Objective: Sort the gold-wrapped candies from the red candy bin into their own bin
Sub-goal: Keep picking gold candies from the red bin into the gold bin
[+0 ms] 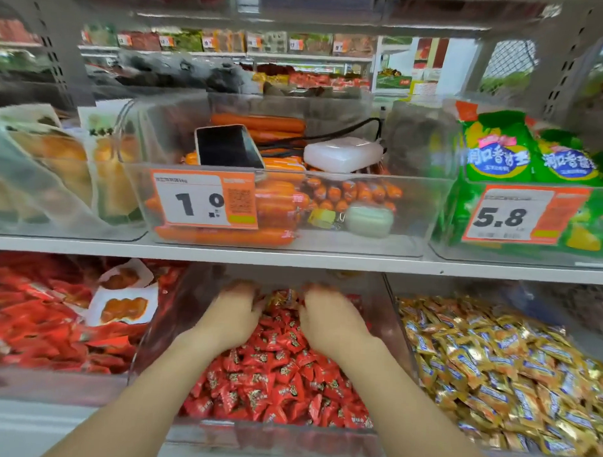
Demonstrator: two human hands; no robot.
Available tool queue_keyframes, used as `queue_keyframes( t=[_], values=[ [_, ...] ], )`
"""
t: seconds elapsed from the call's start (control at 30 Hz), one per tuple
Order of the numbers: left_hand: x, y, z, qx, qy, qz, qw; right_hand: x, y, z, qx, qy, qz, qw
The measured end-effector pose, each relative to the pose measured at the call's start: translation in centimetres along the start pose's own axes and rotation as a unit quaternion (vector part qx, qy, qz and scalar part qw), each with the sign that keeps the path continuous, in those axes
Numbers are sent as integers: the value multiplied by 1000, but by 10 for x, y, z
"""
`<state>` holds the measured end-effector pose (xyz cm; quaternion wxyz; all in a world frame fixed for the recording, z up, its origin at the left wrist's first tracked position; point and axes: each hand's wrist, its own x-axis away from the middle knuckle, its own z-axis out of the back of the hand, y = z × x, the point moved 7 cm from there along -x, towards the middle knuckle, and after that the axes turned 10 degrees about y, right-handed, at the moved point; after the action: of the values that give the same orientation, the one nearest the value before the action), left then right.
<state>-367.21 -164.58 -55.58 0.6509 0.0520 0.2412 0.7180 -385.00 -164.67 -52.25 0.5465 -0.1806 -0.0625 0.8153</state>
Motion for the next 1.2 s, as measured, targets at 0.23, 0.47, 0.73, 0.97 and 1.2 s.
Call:
queue_keyframes(
  t=[0.23,0.47,0.73,0.97,1.2],
  values=[
    [-21,-29,-34,-33,-69,-22,997,-40,-18,-56,-9,-101,87,991],
    [-22,-4,-26,-6,-123,-41,991,-42,-19,-59,-48,-187,50,980],
    [1,21,26,66,-100,-74,990,-19,-23,-1,-161,-126,76,976],
    [49,35,48,45,-130,-110,984,23,-13,23,-104,-117,71,985],
    [68,42,56,28,-127,-111,985,50,-5,36,-153,-140,44,977]
  ],
)
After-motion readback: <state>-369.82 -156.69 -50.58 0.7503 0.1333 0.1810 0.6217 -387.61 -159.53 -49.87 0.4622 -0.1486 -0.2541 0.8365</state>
